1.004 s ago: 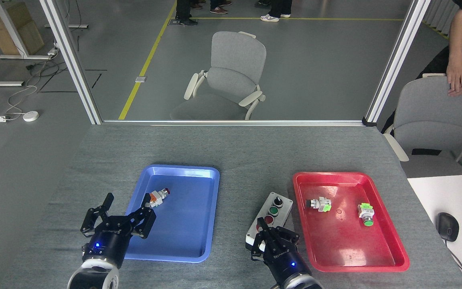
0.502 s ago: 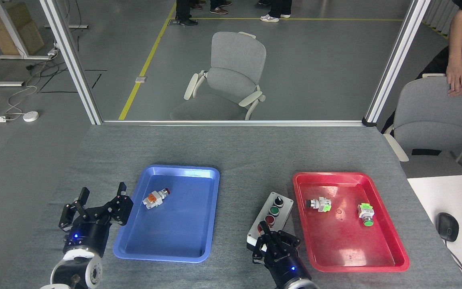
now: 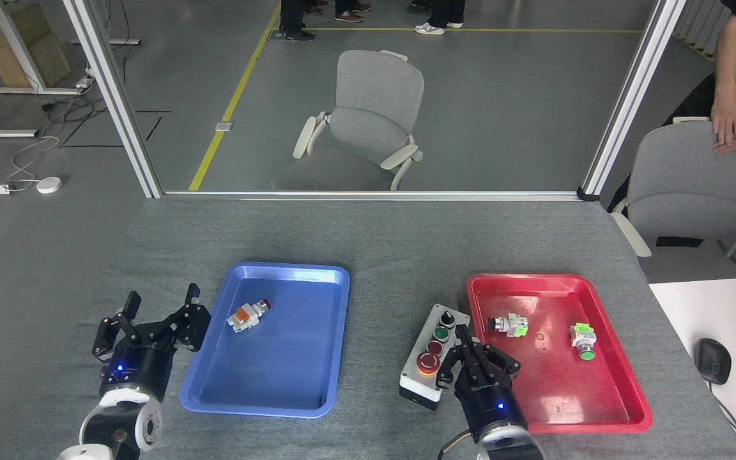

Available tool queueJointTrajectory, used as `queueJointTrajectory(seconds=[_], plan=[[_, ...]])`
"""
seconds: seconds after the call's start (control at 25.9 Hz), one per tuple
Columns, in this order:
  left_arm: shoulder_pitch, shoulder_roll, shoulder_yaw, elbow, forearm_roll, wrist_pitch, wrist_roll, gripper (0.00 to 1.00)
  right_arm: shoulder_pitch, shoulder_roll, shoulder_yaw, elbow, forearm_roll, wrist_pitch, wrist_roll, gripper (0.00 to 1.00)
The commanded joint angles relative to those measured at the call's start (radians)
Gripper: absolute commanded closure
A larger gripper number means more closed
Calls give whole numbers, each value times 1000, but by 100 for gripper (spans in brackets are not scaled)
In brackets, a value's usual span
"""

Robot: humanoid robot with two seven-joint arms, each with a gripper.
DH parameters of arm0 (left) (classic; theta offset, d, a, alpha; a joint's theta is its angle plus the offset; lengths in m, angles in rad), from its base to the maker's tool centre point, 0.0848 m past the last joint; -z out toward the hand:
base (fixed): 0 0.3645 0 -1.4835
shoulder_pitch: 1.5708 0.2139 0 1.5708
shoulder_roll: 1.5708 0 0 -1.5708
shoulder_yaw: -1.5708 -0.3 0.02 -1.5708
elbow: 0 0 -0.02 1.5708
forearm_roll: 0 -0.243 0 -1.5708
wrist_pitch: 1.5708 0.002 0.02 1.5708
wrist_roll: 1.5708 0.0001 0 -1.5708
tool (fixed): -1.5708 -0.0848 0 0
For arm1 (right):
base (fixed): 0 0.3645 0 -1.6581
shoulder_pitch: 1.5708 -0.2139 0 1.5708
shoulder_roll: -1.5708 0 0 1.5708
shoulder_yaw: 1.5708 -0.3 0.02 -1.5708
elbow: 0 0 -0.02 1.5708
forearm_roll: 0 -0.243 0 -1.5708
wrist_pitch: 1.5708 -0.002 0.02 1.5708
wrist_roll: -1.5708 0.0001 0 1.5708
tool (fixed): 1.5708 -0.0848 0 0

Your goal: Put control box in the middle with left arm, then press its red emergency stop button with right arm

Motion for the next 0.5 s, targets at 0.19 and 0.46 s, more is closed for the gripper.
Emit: queueJointTrajectory(seconds=[0.19, 0.46], plan=[[-9, -1, -1, 0, -2, 0, -1, 1, -2, -57, -124, -1, -68, 38, -124, 2], [-12, -2, 0, 7, -5, 0, -1, 1, -2, -112, -165, -1, -114, 38, -121, 2]])
